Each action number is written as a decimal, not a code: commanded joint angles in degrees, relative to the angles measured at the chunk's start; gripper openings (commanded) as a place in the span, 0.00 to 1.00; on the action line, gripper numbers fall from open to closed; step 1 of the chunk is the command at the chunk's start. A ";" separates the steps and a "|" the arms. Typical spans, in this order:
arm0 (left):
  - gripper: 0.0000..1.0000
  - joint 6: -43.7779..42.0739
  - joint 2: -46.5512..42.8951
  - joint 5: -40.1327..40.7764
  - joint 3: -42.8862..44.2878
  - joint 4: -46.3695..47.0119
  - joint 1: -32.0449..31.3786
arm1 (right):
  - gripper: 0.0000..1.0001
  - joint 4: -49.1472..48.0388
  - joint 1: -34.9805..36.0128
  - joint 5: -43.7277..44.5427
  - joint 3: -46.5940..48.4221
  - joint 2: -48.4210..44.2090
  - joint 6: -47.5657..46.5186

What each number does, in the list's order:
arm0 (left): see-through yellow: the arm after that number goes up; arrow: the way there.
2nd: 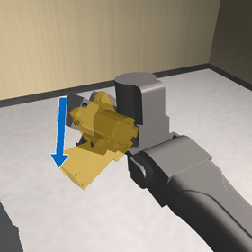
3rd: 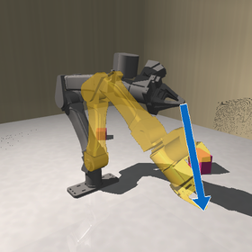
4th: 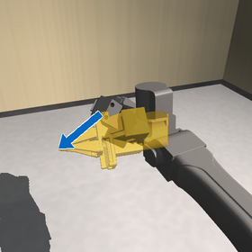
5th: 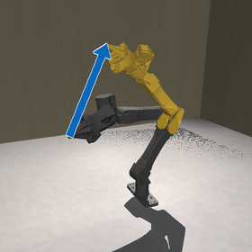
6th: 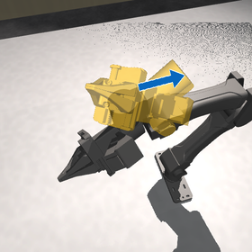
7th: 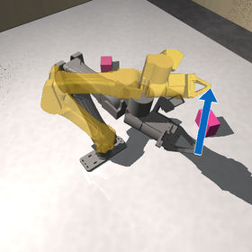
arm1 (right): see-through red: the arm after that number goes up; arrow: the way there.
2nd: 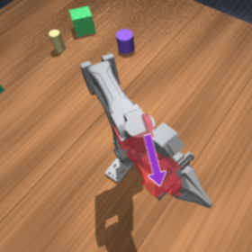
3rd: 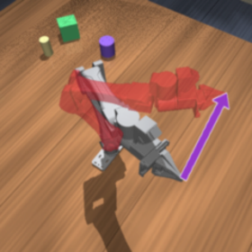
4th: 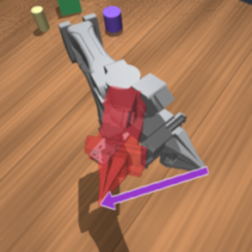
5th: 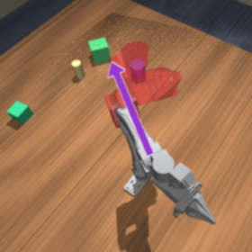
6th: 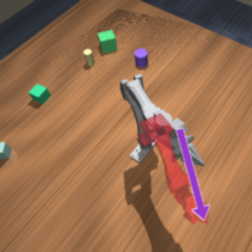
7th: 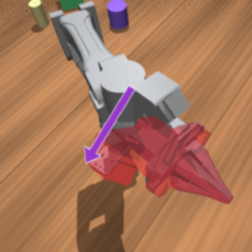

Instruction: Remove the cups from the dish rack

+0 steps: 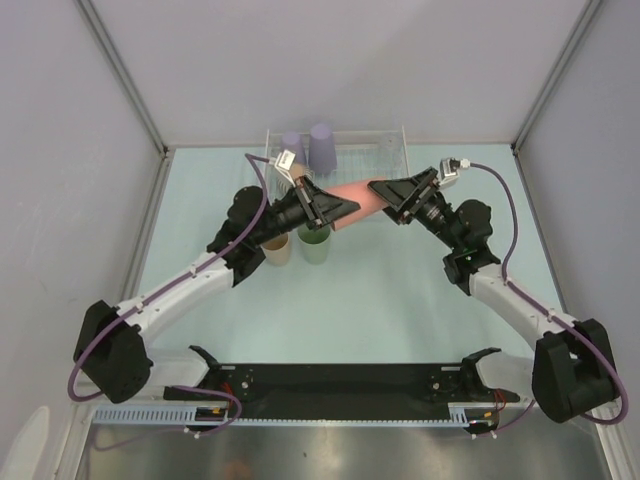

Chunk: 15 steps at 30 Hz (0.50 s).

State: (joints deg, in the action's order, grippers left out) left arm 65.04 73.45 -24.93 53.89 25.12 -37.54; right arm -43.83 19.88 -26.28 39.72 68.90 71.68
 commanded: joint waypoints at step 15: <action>0.00 -32.75 9.85 30.45 52.39 -84.59 -0.69 | 1.00 48.49 -7.57 13.18 18.90 -8.25 -26.94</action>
State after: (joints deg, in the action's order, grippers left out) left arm 43.81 75.96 -8.40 88.97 -27.92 -37.76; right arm -5.17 12.29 -17.63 55.37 62.70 52.25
